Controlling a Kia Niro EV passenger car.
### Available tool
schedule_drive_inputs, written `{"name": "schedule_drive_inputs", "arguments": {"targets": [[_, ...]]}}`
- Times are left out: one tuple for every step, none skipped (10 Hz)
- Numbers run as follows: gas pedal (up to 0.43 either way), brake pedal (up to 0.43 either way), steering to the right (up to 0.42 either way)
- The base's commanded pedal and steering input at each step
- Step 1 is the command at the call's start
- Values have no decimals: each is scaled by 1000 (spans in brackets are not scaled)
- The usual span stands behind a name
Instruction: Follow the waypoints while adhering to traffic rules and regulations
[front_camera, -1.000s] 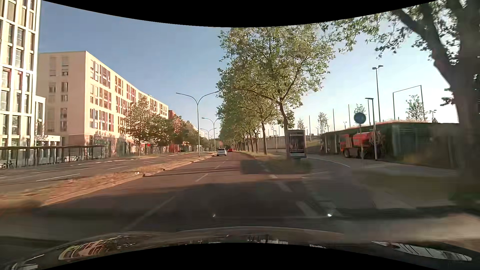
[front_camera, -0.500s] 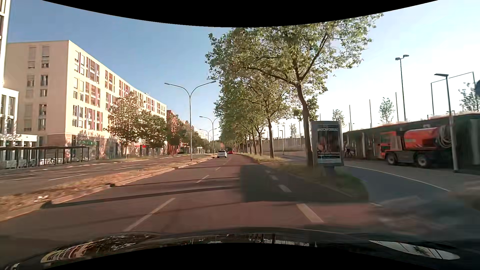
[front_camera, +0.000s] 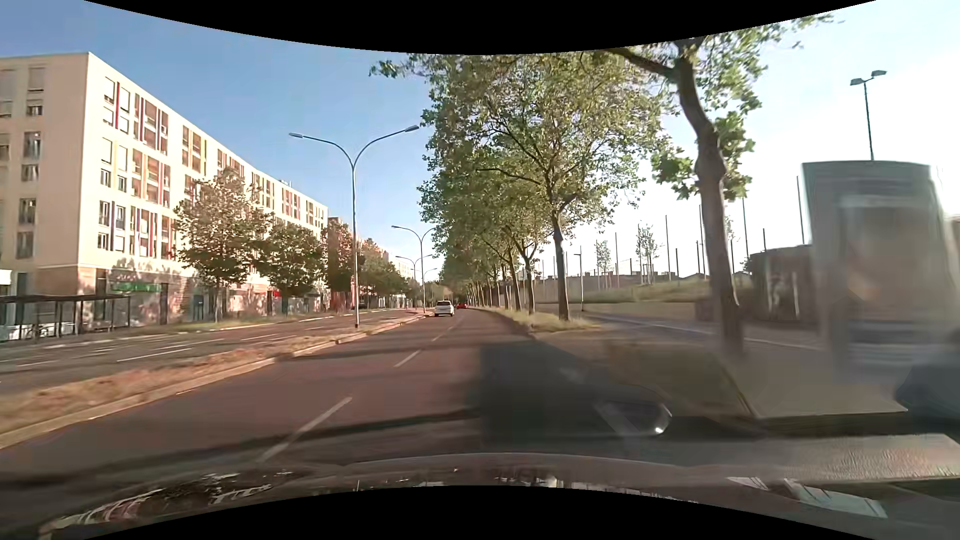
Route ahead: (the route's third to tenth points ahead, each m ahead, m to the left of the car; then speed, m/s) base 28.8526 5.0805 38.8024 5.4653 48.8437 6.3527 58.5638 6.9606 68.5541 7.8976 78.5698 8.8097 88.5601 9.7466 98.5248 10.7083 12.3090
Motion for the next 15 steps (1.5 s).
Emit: {"name": "schedule_drive_inputs", "arguments": {"targets": [[98,0,-7],[98,0,-7],[98,0,-8],[98,0,-8],[98,0,-9],[98,0,-10],[98,0,-10],[98,0,-10],[98,0,-10],[98,0,-10],[98,0,-10],[98,0,-9],[98,0,-9],[98,0,-9],[98,0,-9]]}}
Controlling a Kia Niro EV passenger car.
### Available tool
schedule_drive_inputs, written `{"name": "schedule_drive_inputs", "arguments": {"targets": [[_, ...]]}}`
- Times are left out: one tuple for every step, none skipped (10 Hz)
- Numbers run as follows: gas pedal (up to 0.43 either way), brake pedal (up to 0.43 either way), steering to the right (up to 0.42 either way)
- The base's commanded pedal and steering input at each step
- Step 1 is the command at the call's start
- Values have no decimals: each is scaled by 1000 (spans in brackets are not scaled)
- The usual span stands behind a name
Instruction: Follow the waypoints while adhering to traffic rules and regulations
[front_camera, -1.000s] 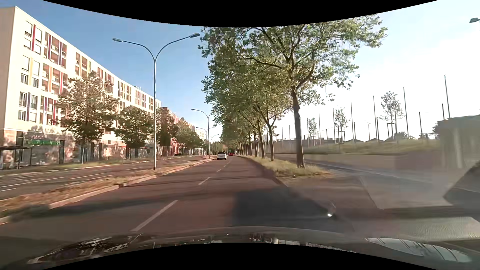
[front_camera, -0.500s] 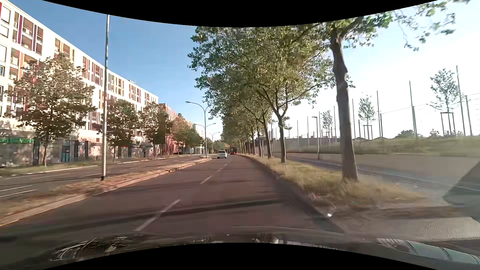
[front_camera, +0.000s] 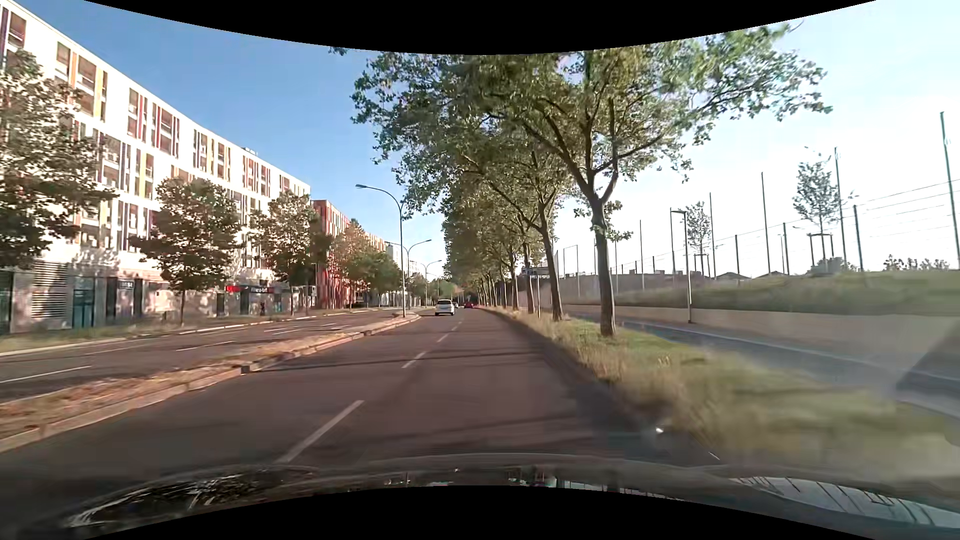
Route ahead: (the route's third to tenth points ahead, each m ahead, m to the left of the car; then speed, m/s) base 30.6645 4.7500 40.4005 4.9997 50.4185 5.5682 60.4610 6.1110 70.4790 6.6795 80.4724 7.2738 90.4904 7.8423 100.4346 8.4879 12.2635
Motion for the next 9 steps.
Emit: {"name": "schedule_drive_inputs", "arguments": {"targets": [[98,0,-9],[98,0,-9],[98,0,-9],[98,0,-9],[98,0,-9],[98,0,-9],[98,0,-9],[98,0,-8],[87,0,-8]]}}
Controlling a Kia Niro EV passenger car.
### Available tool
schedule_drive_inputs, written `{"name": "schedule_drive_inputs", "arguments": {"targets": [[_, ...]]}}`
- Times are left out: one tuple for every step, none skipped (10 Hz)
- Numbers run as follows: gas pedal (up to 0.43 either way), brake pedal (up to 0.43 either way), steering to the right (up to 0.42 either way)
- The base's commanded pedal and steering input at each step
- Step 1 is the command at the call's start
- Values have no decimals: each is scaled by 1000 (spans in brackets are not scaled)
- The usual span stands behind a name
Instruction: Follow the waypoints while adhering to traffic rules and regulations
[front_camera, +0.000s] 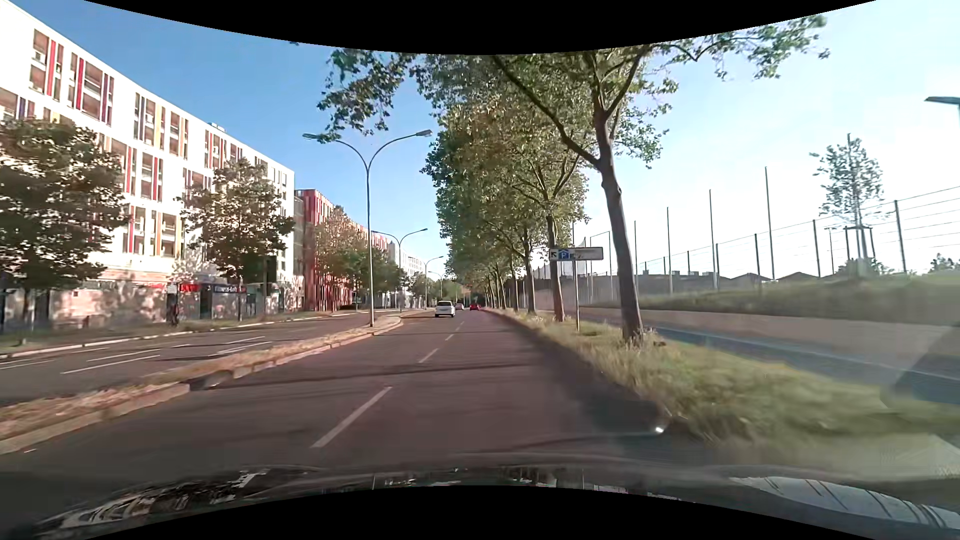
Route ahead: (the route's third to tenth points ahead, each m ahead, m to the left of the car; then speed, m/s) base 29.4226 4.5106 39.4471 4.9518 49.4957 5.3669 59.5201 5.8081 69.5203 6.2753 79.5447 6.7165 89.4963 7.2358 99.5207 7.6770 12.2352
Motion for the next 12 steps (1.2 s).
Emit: {"name": "schedule_drive_inputs", "arguments": {"targets": [[87,0,-8],[79,0,-7],[67,0,-8],[39,0,-7],[20,0,-7],[8,0,-7],[0,0,-7],[0,0,-7],[0,0,-7],[0,0,-7],[0,0,-7],[0,0,-6]]}}
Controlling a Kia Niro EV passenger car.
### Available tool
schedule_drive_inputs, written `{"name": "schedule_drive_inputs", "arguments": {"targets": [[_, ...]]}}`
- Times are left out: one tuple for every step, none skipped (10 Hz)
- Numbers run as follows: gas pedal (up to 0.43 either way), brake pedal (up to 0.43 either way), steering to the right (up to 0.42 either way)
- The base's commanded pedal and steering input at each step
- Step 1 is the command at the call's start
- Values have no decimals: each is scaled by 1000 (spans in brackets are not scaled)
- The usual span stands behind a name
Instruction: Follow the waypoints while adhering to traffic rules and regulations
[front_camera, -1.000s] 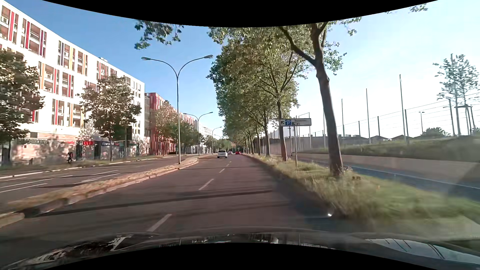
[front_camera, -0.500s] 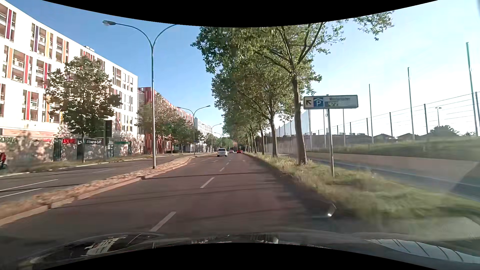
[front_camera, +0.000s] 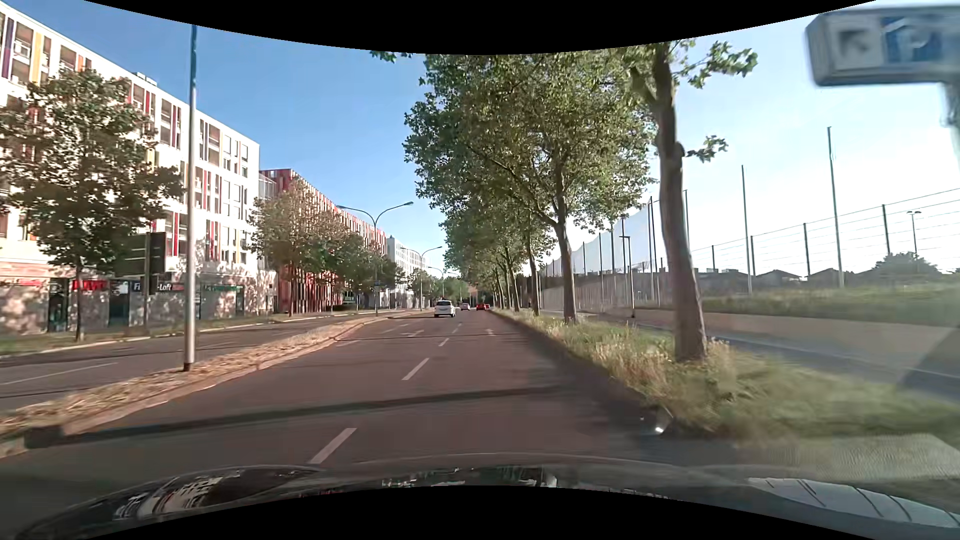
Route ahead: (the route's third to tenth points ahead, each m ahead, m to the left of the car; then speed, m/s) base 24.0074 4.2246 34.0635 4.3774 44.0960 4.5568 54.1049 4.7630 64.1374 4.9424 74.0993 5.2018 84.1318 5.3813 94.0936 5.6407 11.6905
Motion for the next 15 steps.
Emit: {"name": "schedule_drive_inputs", "arguments": {"targets": [[0,0,-7],[0,0,-7],[0,0,-6],[0,0,-6],[0,0,-6],[0,0,-6],[0,0,-7],[0,0,-7],[0,0,-7],[0,0,-7],[28,0,-7],[59,0,-8],[67,0,-8],[79,0,-8],[87,0,-8]]}}
